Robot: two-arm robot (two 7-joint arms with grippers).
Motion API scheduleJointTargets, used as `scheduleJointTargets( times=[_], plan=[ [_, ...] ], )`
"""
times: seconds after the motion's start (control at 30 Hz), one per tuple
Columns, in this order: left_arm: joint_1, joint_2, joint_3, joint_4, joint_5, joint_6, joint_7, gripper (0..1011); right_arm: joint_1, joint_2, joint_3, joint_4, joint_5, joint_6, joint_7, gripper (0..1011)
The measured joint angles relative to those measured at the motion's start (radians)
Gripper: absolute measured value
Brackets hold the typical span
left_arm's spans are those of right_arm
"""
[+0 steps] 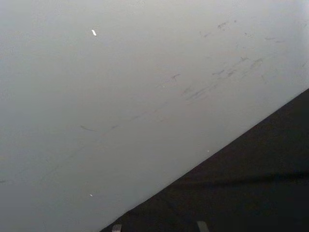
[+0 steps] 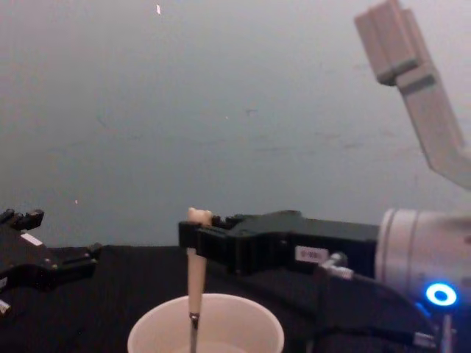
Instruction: Pick up the stirring spoon with one hand, stir inside the cup, then place it back in its original position.
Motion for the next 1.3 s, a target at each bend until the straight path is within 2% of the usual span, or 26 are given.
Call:
scheduleJointTargets(
  times=[0.17, 0.37, 0.4, 0.53, 0.67, 0.8, 0.97, 1.17, 1.3],
  plan=[
    [0.000, 0.000, 0.000, 0.000, 0.000, 0.000, 0.000, 1001, 0.032, -0.039, -0.021, 0.039, -0.027, -0.003, -0.027, 213],
    [0.000, 0.000, 0.000, 0.000, 0.000, 0.000, 0.000, 1001, 0.068, -0.092, -0.025, 0.110, -0.060, -0.010, -0.066, 213],
    [0.000, 0.000, 0.000, 0.000, 0.000, 0.000, 0.000, 1001, 0.068, -0.092, -0.025, 0.110, -0.060, -0.010, -0.066, 213],
    [0.000, 0.000, 0.000, 0.000, 0.000, 0.000, 0.000, 1001, 0.087, -0.118, -0.007, 0.153, -0.073, -0.013, -0.085, 213],
    [0.000, 0.000, 0.000, 0.000, 0.000, 0.000, 0.000, 1001, 0.096, -0.124, 0.013, 0.175, -0.076, -0.015, -0.091, 213],
    [0.000, 0.000, 0.000, 0.000, 0.000, 0.000, 0.000, 1001, 0.098, -0.121, 0.032, 0.182, -0.076, -0.016, -0.089, 213],
    [0.000, 0.000, 0.000, 0.000, 0.000, 0.000, 0.000, 1001, 0.083, -0.097, 0.053, 0.162, -0.069, -0.012, -0.075, 213],
    [0.000, 0.000, 0.000, 0.000, 0.000, 0.000, 0.000, 1001, 0.038, -0.041, 0.078, 0.087, -0.031, 0.010, -0.042, 213],
    [0.000, 0.000, 0.000, 0.000, 0.000, 0.000, 0.000, 1001, 0.006, -0.002, 0.078, 0.038, -0.009, 0.023, -0.019, 213]
  ],
)
